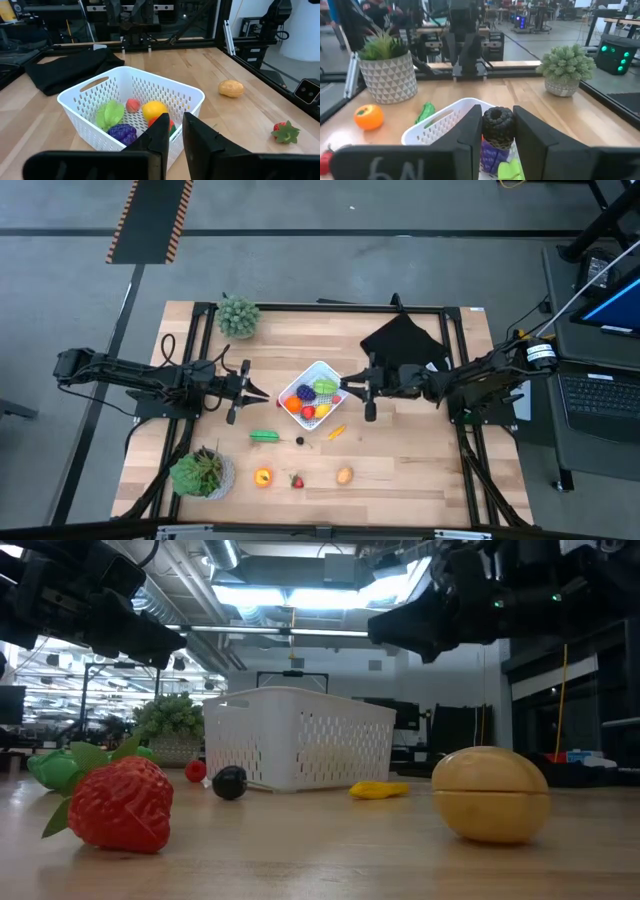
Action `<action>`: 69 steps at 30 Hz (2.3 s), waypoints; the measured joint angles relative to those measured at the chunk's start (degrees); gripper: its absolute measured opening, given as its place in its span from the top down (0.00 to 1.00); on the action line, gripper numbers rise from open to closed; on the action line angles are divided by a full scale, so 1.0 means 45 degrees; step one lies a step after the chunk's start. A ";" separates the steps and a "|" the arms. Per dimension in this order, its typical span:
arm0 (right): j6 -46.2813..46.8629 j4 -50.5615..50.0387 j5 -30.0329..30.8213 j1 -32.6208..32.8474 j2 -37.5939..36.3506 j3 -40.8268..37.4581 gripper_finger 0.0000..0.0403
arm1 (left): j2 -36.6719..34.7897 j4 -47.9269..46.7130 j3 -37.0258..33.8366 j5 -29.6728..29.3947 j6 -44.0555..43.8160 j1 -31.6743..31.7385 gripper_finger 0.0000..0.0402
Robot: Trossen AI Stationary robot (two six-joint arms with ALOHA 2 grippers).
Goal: Pick and placing Produce into tupperware
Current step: Put the blackberry into the white bin
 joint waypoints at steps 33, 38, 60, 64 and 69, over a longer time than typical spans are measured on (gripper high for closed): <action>0.1154 -1.4008 -0.2454 -0.1501 0.3306 0.8336 0.77 | 0.0003 -0.0073 0.0000 0.0000 -0.0076 0.0001 0.94; 0.1037 -1.6891 -0.2630 -0.1501 0.4589 1.0461 0.77 | 0.0003 -0.0116 0.0000 0.0000 -0.0073 0.0004 0.90; 0.0385 -1.9353 -0.3093 -0.1316 0.6688 1.2824 0.71 | 0.0003 -0.0869 0.0000 0.0000 -0.0070 0.0005 0.78; 0.0409 -1.9290 -0.3088 -0.1316 0.6688 1.2824 0.69 | 0.0003 -0.0869 0.0000 0.0000 -0.0071 0.0003 0.77; 0.0447 -1.9277 -0.3088 -0.1316 0.6688 1.2824 0.69 | 0.0003 -0.0949 0.0000 0.0000 -0.0073 0.0000 0.75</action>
